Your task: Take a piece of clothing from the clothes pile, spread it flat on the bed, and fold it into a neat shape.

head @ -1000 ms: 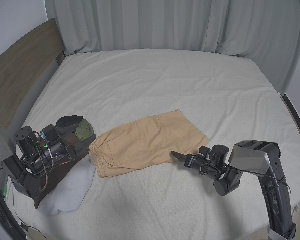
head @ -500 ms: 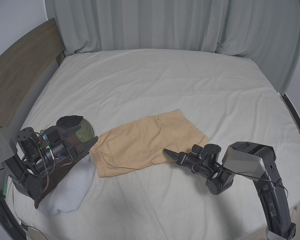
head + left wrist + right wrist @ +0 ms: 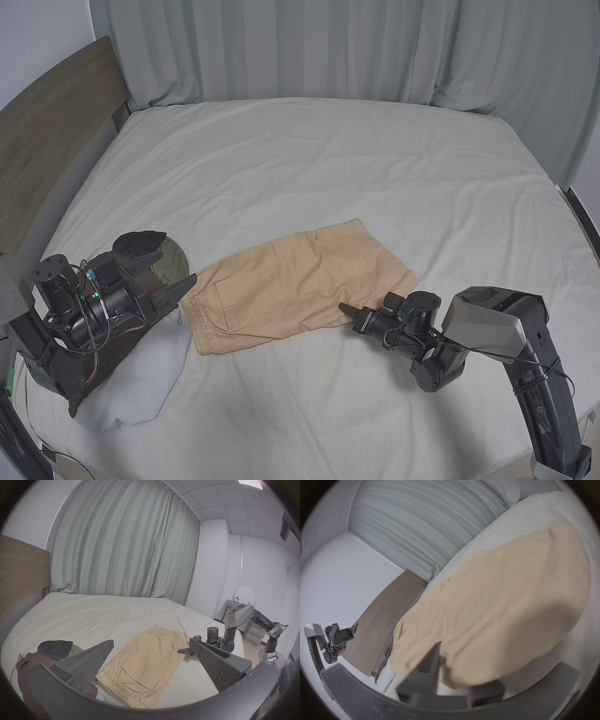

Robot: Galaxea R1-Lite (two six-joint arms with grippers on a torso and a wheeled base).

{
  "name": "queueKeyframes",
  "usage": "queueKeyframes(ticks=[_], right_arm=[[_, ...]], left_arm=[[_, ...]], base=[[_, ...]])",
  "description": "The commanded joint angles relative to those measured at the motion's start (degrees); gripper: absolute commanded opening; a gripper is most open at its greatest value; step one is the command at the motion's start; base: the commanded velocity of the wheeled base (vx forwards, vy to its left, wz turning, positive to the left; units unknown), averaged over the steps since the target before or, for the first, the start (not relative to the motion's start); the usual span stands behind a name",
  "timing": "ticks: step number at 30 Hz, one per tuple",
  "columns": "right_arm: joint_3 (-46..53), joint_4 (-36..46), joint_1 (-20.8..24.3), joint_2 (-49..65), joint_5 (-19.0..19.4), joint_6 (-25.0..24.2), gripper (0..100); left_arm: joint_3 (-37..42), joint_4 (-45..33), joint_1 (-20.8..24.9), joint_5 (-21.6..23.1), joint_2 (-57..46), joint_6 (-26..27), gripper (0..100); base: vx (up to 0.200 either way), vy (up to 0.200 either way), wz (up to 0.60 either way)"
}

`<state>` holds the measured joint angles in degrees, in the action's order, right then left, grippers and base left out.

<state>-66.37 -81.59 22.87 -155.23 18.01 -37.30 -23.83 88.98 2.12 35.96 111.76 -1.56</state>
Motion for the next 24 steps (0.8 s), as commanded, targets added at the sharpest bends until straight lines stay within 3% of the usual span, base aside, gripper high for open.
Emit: queueKeyframes(ticks=[1, 12, 24], right_arm=[[0.2, -0.3, 0.1, -0.2, 0.0, 0.0, 0], [3.0, -0.8, 0.2, 0.5, -2.0, 0.0, 0], [14.2, -6.7, -0.2, 5.1, -2.1, 0.0, 0]], left_arm=[[0.0, 0.1, 0.1, -0.1, -0.1, 0.0, 100], [-0.2, 0.1, 0.0, -0.2, 0.2, -0.1, 100], [-0.1, 0.1, 0.2, -0.2, 0.3, -0.1, 100]], base=[[0.0, 0.0, 0.0], [0.0, 0.0, 0.0], [0.0, 0.0, 0.0]])
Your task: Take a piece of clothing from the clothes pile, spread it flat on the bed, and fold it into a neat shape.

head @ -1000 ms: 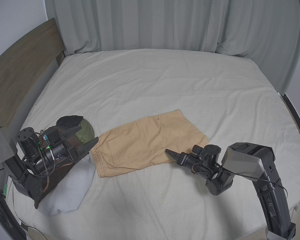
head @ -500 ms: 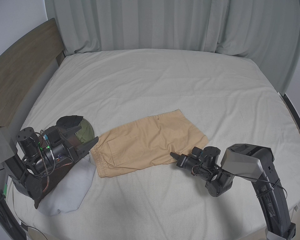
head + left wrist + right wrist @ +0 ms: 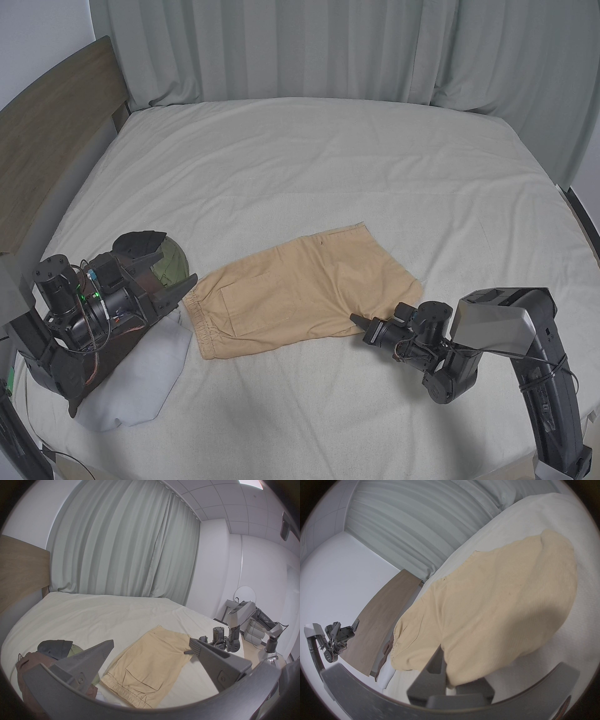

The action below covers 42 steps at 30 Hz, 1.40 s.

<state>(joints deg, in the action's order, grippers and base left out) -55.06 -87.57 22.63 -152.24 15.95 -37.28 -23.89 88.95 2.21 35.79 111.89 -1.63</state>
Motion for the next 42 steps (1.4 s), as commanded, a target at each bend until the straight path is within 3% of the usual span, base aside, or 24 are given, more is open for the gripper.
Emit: queueKeyframes(ticks=[1, 23, 31, 42], right_arm=[[3.6, -0.8, 0.1, 2.4, 0.0, 0.0, 0], [23.2, -0.8, 1.1, 11.9, -1.2, 1.0, 0], [32.2, -0.8, 3.5, 14.4, -3.6, 1.5, 0], [35.9, -0.8, 4.5, 13.7, -4.6, 1.1, 0]], left_arm=[[0.1, 0.1, 0.1, 0.0, 0.2, 0.0, 100], [0.3, 0.1, 0.3, 0.0, 0.9, 0.0, 100], [0.3, 0.1, 0.6, 0.0, 1.0, 0.0, 100], [0.4, 0.1, 0.7, 0.0, 0.9, 0.0, 100]], base=[[0.0, 0.0, 0.0], [0.0, 0.0, 0.0], [0.0, 0.0, 0.0], [0.0, 0.0, 0.0]])
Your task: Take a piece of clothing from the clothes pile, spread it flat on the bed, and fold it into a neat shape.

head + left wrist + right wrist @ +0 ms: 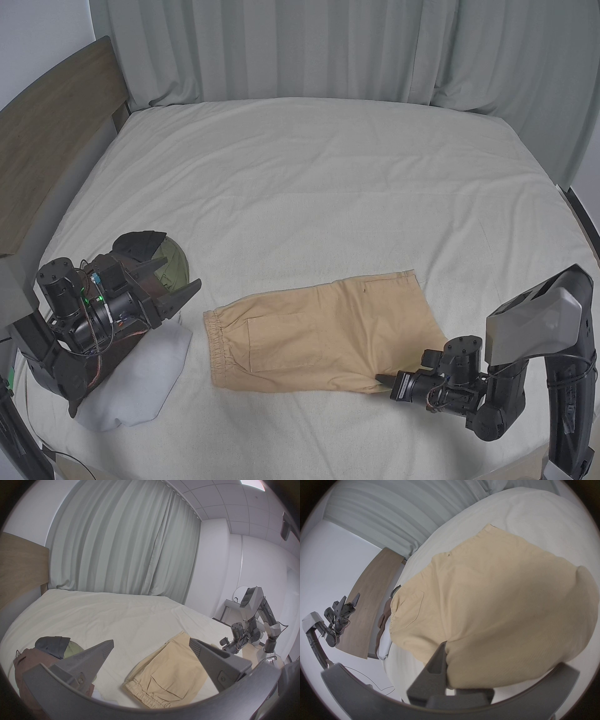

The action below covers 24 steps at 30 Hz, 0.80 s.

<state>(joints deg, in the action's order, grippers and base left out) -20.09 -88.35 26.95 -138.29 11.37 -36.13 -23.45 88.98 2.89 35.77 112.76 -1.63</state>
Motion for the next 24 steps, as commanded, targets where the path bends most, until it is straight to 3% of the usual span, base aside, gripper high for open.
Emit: queueKeyframes(ticks=[1, 9, 10, 17, 24], right_arm=[[1.1, 0.0, 0.2, -0.2, 0.0, -0.1, 0], [1.4, 0.0, 0.1, -0.6, 0.0, -0.2, 0], [1.4, 0.0, 0.2, -0.6, 0.1, -0.3, 100], [6.3, 0.0, 1.8, -0.2, 0.9, 0.0, 100], [10.2, -0.1, 7.1, 2.5, 2.2, -0.1, 100]], left_arm=[[0.1, 0.1, 0.0, 0.0, 0.0, 0.0, 100], [0.2, 0.1, 0.4, 0.1, -0.1, -0.1, 100], [0.2, 0.1, 0.4, 0.1, -0.1, -0.1, 100], [0.2, 0.1, 0.5, 0.1, -0.2, -0.4, 100], [0.3, 0.1, 1.2, 0.1, -0.6, -0.6, 100]], base=[[0.0, 0.0, 0.0], [0.0, 0.0, 0.0], [0.0, 0.0, 0.0], [0.0, 0.0, 0.0], [0.0, 0.0, 0.0]])
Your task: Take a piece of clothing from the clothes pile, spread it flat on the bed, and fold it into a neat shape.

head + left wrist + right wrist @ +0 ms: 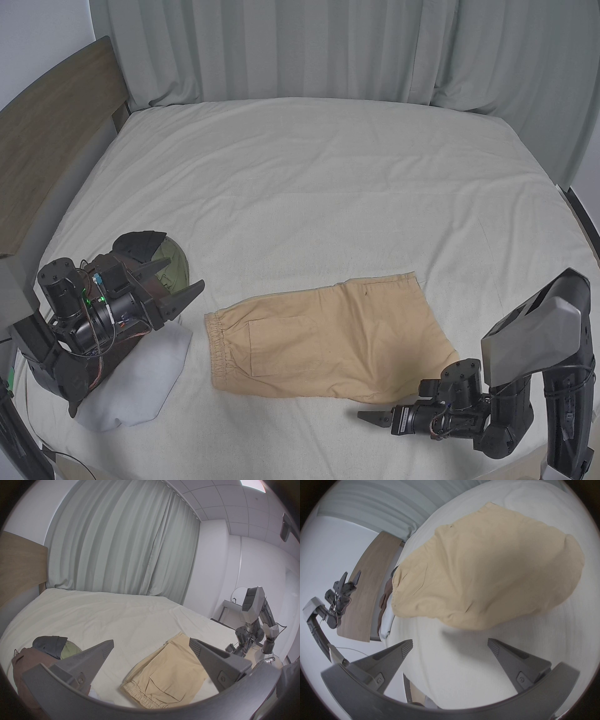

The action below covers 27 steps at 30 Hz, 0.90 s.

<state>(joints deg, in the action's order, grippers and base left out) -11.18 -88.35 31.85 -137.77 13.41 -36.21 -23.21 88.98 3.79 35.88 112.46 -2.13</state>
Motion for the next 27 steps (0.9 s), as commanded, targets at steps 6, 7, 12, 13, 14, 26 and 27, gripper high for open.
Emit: queueKeyframes(ticks=[6, 7, 12, 13, 14, 26, 27], right_arm=[[1.8, -0.1, 4.8, 7.7, 0.1, 0.0, 100], [1.7, 0.0, 4.8, 8.8, 0.1, 0.0, 100], [0.4, 0.0, 4.3, 13.0, 0.1, 0.0, 100], [-0.1, -0.1, 4.0, 13.8, 0.1, 0.0, 100], [-0.5, -0.1, 3.7, 14.6, 0.1, 0.0, 100], [-5.9, -0.1, 2.1, 22.0, 4.1, 2.6, 100], [-5.9, -0.1, 1.9, 22.8, 4.2, 3.0, 100]], left_arm=[[1.0, 0.1, 0.3, 0.1, -0.4, 0.0, 100], [1.3, 0.1, 0.4, 0.1, -0.4, 0.1, 100], [2.8, 0.1, 1.0, 1.2, -0.5, 0.5, 100], [3.0, 0.1, 1.2, 1.2, -0.5, 0.5, 100], [3.2, 0.1, 1.3, 1.3, -0.5, 0.5, 100], [4.1, 0.1, 2.0, 1.6, -0.4, 0.4, 100], [4.3, 0.1, 2.2, 1.6, -0.3, 0.4, 100]], base=[[0.0, 0.0, 0.0], [0.0, 0.0, 0.0], [0.0, 0.0, 0.0], [0.0, 0.0, 0.0], [0.0, 0.0, 0.0], [0.0, 0.0, 0.0], [0.0, 0.0, 0.0]])
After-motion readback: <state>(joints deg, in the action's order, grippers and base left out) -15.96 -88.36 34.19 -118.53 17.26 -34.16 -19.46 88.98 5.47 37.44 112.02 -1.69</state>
